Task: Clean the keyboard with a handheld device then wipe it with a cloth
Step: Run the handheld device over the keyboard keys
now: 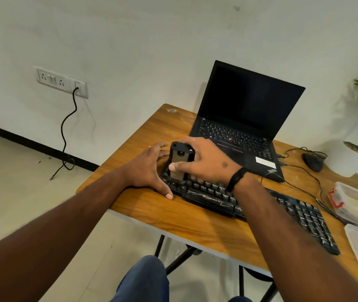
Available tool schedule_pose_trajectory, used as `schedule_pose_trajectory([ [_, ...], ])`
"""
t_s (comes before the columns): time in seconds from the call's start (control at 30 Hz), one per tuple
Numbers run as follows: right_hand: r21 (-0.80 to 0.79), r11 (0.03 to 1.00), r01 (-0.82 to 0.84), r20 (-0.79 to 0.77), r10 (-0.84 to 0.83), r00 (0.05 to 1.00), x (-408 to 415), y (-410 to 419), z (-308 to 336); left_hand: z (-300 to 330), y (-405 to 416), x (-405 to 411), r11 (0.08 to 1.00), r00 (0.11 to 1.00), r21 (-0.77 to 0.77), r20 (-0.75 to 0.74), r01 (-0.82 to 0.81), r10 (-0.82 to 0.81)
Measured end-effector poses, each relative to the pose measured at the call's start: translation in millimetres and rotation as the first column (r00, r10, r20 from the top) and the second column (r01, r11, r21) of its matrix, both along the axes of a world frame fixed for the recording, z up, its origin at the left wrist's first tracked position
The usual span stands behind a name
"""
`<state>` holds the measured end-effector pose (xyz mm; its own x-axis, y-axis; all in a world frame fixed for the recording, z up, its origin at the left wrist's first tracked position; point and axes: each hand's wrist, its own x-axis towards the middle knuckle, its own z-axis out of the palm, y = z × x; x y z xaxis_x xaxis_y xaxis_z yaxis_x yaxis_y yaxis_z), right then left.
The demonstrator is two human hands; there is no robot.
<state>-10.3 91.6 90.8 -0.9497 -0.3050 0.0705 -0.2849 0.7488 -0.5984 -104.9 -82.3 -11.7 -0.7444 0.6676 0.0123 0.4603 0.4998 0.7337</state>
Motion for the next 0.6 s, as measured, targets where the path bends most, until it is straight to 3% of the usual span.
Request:
schedule_pose_trajectory([
  [0.1,0.012,1.0,0.024,0.027,-0.025,0.999,7,3,-8,-1,-1,-1,1.0,1.0,-0.001,0.002,0.005,-0.005],
  [0.2,0.113,0.983,0.148,-0.153,-0.129,0.98,6,12,-6,-2,-1,-1,1.0,1.0,0.011,-0.008,0.016,-0.016],
  [0.33,-0.018,0.998,0.068,-0.037,-0.068,0.997,11,9,-19,0,-1,-1,1.0,1.0,0.009,-0.002,0.015,-0.015],
  [0.43,0.05,0.971,0.235,-0.226,-0.218,0.95,8,11,-25,0,-2,-1,1.0,1.0,0.002,-0.008,0.016,-0.016],
  [0.53,-0.116,0.983,0.146,-0.131,-0.161,0.978,10,8,-28,1,-1,2,1.0,1.0,0.006,0.004,0.014,-0.014],
  [0.6,-0.078,0.985,0.153,-0.144,-0.163,0.976,11,5,-33,2,-2,2,1.0,1.0,0.002,0.005,0.013,-0.013],
])
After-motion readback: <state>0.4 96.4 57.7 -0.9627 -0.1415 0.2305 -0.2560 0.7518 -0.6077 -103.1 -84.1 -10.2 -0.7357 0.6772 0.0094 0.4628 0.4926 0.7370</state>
